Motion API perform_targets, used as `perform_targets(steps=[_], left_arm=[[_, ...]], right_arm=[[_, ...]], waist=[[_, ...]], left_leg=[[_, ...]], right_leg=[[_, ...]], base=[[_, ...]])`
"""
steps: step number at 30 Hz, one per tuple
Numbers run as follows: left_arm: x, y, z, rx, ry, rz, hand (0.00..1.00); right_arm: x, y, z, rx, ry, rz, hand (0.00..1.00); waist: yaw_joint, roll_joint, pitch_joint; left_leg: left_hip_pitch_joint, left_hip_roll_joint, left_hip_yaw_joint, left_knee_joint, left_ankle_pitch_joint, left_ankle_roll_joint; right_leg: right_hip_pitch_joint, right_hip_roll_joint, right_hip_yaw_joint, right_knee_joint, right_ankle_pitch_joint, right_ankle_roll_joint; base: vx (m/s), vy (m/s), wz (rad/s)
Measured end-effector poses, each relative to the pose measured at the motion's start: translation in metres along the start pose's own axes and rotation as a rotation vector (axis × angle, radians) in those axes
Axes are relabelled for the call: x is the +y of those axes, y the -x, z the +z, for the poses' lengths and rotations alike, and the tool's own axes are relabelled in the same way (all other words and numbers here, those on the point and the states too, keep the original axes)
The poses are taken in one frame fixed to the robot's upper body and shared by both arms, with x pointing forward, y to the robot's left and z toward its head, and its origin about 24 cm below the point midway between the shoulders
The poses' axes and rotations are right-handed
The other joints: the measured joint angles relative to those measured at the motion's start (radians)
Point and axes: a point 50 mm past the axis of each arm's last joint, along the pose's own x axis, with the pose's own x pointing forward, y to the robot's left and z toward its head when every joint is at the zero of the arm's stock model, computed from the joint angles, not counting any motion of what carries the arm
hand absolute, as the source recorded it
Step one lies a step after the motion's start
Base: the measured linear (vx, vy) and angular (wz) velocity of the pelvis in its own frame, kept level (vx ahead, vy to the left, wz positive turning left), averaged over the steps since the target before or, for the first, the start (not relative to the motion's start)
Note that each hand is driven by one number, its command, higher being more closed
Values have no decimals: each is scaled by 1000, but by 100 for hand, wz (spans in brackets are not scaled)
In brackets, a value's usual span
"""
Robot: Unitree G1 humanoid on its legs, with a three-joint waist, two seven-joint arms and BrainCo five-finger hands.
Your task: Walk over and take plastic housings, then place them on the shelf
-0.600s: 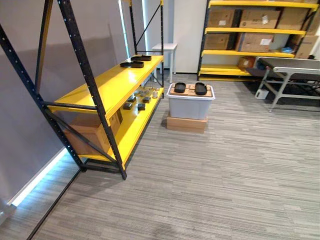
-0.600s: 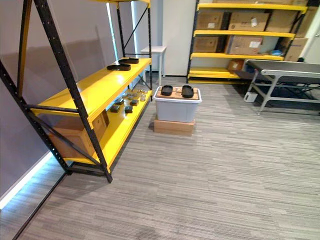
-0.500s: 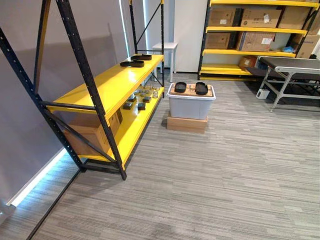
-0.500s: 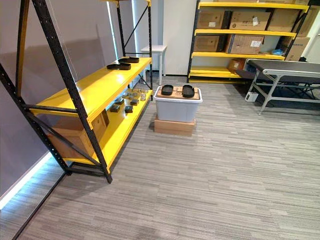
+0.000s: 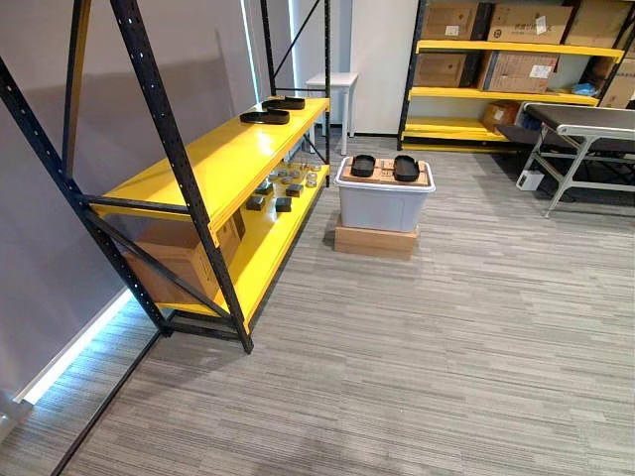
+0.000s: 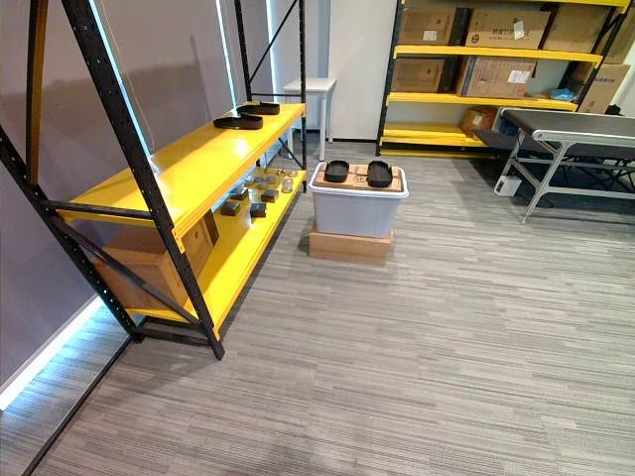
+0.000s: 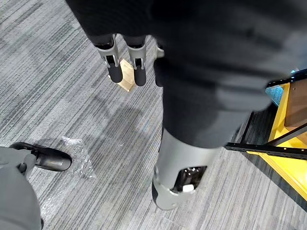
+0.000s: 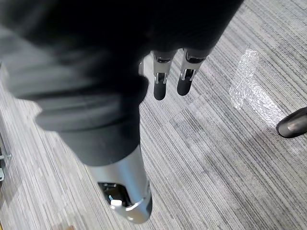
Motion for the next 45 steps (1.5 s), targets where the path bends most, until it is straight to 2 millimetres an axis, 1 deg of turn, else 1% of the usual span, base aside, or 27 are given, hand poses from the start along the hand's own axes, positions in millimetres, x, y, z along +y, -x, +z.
perform_targets(steps=[6, 13, 16, 18, 20, 21, 22, 24, 25, 26, 27, 28, 29, 30, 31, 33, 34, 35, 36, 37, 38, 39, 40, 41, 42, 44, 45], left_arm=[[-13, 1, -6, 7, 21, -15, 0], [-18, 1, -7, 5, 44, -28, 0], [-20, 1, -2, -11, 48, -34, 0], [-23, 0, 2, -28, 46, -44, 0], [-27, 1, 3, -34, 23, -63, 0], [-30, 1, 3, -32, 13, -74, 0], [-30, 1, 2, -29, 14, -77, 0], [-31, 1, 5, -35, -23, -89, 0], [-32, 0, 9, -45, -34, -93, 0], [-33, -1, 11, -48, -45, -96, 0], [-31, -2, 16, -58, -59, -95, 0], [-33, -4, 26, -82, -63, -98, 0], [-35, -5, 33, -98, -65, -103, 0], [-42, -7, 44, -127, -65, -117, 0], [-50, -8, 59, -164, -74, -137, 0], [-57, -8, 65, -180, -91, -153, 0], [-60, -7, 61, -173, -102, -161, 0], [-65, -7, 57, -165, -90, -171, 0], [-64, -7, 56, -161, -58, -162, 0], [-62, -7, 54, -155, -38, -153, 0], [-59, -6, 49, -143, 7, -134, 0], [-51, -6, 43, -129, 59, -105, 0], [-48, -6, 39, -117, 80, -92, 0], [-43, -5, 30, -91, 103, -73, 0], [-41, -3, 20, -71, 107, -68, 0], [-39, 0, 9, -54, 123, -65, 0], [-36, 2, 5, -44, 102, -65, 0]], right_arm=[[12, 3, -20, 49, 2, 24, 0], [16, 5, -31, 77, -1, 39, 0], [24, 5, -33, 84, -3, 60, 0], [28, 5, -33, 83, -5, 68, 0], [30, 5, -33, 82, -4, 74, 0], [30, 5, -33, 83, 1, 75, 0], [32, 5, -33, 84, 9, 80, 0], [38, 6, -37, 95, 42, 106, 0], [38, 7, -40, 107, 45, 105, 0], [37, 7, -41, 110, 47, 105, 0], [37, 8, -43, 116, 57, 105, 0], [37, 8, -44, 117, 62, 108, 0], [37, 8, -43, 116, 62, 107, 0], [34, 8, -44, 117, 64, 102, 0], [28, 9, -48, 128, 66, 87, 0], [16, 13, -57, 149, 69, 59, 0], [3, 17, -66, 172, 71, 28, 0], [0, 18, -67, 171, 27, 6, 0], [0, 20, -72, 179, -10, -4, 0], [-1, 21, -75, 186, -27, -10, 0], [-4, 23, -80, 195, -44, -20, 0], [-4, 25, -84, 207, -48, -22, 0], [-2, 25, -84, 203, -48, -19, 0], [1, 25, -83, 190, -51, -9, 0], [8, 23, -77, 168, -24, 17, 0], [20, 17, -63, 134, 14, 56, 0], [39, 11, -49, 108, 70, 109, 0]], waist=[[-17, 4, 3], [-16, 4, 7], [-5, 3, 25], [7, 4, 46], [7, 2, 56], [6, 5, 63], [10, 7, 65], [5, 7, 73], [3, 11, 93], [3, 16, 102], [-6, 20, 106], [-25, 28, 111], [-37, 38, 115], [-59, 53, 124], [-69, 45, 129], [-81, 29, 125], [-92, 25, 119], [-92, 58, 121], [-95, 58, 124], [-94, 59, 127], [-92, 66, 139], [-78, 63, 144], [-74, 55, 150], [-60, 34, 153], [-33, 20, 149], [6, 21, 148], [39, 9, 155]], left_leg=[[-1, 0, 9, 0, 0, 0], [-1, 1, 27, -1, -2, 0], [-42, 1, 44, 49, -39, 11], [-73, 1, 61, 113, -85, 28], [-99, -3, 85, 189, -139, 43], [-100, -7, 90, 218, -173, 58], [-95, -10, 94, 223, -185, 67], [-70, -15, 89, 228, -216, 81], [-28, -11, 87, 221, -229, 96], [-2, -6, 86, 213, -237, 99], [41, 8, 83, 189, -243, 90], [77, 33, 70, 150, -247, 85], [92, 53, 62, 130, -246, 82], [114, 91, 46, 107, -244, 68], [130, 103, 26, 107, -245, 42], [170, 103, 5, 112, -262, -2], [207, 104, -13, 156, -283, -38], [180, 137, -15, 274, -265, -70], [125, 142, -5, 433, -206, -114], [80, 151, 2, 561, -141, -125], [-31, 193, 3, 848, -32, -191], [-130, 249, 51, 1085, -33, -187], [-175, 274, 82, 1164, -34, -182], [-264, 304, 146, 1252, -53, -139], [-366, 312, 202, 1259, -81, -99], [-492, 301, 226, 1166, -117, -90], [-565, 256, 206, 982, -139, -89]], right_leg=[[-1, 0, 3, 0, 0, 0], [-7, 1, 16, 2, 0, -1], [-34, -1, 30, 12, -1, 0], [-56, -8, 34, 48, -32, 18], [-113, -39, 22, 184, -124, 68], [-143, -62, 21, 295, -171, 118], [-170, -76, 7, 365, -182, 134], [-339, -140, -53, 712, -154, 94], [-393, -159, -82, 853, -173, 100], [-411, -154, -88, 880, -188, 92], [-447, -133, -106, 866, -214, 74], [-487, -95, -146, 792, -221, 54], [-506, -66, -168, 732, -216, 47], [-544, -15, -205, 590, -182, 4], [-591, 8, -216, 456, -118, -22], [-602, 21, -203, 291, -13, -32], [-596, 15, -173, 318, 136, -135], [-596, 22, -189, 413, 55, -162], [-567, 23, -190, 436, 3, -152], [-530, 29, -189, 428, -24, -151], [-426, 52, -192, 379, -58, -147], [-302, 80, -191, 311, -73, -148], [-239, 91, -185, 270, -76, -148], [-125, 98, -162, 185, -77, -147], [-49, 99, -128, 110, -79, -141], [11, 98, -78, 58, -90, -124], [43, 78, -31, 40, -111, -119]], base=[[-43, -33, -4], [-31, -25, -7], [-29, -12, -14], [11, 20, -11], [52, 54, 4], [79, 65, -2], [138, 143, -12], [184, 152, -7], [232, 94, 1], [337, 100, -4], [422, 66, 8], [570, 37, 22], [531, -9, 52], [673, -81, 65], [585, -102, 71], [613, -146, 58], [841, -218, 44], [1027, -269, 36], [863, -219, 15], [822, -225, 28], [795, -247, 23], [792, -252, 20], [755, -262, 1], [716, -227, -22], [700, -203, -41], [711, -80, -78], [742, 31, -123]])
